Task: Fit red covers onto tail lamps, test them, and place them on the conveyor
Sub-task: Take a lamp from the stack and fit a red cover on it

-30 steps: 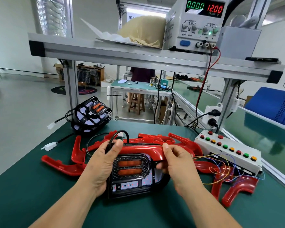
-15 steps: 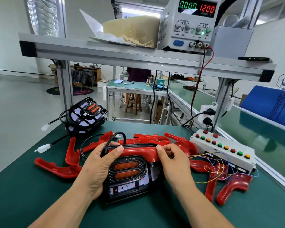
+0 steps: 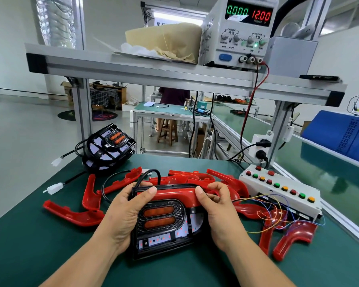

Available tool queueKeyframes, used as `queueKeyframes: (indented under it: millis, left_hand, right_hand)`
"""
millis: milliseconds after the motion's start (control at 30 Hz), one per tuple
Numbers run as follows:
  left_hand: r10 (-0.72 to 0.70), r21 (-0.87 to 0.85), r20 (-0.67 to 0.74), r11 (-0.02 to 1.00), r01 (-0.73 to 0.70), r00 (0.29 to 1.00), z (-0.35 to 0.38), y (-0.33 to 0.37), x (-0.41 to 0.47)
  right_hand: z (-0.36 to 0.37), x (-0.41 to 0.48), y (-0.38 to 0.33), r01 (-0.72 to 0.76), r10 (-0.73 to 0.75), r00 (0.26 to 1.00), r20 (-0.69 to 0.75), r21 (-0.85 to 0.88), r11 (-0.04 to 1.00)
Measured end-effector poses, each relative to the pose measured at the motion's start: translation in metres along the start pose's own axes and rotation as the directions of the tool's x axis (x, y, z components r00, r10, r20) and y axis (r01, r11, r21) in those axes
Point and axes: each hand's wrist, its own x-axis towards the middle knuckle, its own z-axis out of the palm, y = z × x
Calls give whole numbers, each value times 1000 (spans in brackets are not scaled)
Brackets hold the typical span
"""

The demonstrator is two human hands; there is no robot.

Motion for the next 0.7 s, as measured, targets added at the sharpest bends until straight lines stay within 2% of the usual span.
queueKeyframes:
  millis: [100, 267, 567, 700]
  left_hand:
    - [-7, 4, -13, 1000, 7, 1000, 0, 0, 0]
    - [-28, 14, -27, 1000, 28, 999, -2, 1, 2]
    - [-57, 27, 23, 998, 57, 998, -4, 2, 0]
    - [-66, 34, 14, 997, 65, 998, -2, 2, 0]
  right_hand:
    - [0, 1, 2, -52, 52, 999, 8, -25, 998]
    - [-5, 1, 0, -212, 217, 964, 155, -44, 976]
    - [-7, 1, -6, -233, 217, 958, 189, 69, 970]
    - [-6, 0, -6, -237, 223, 962, 160, 71, 969]
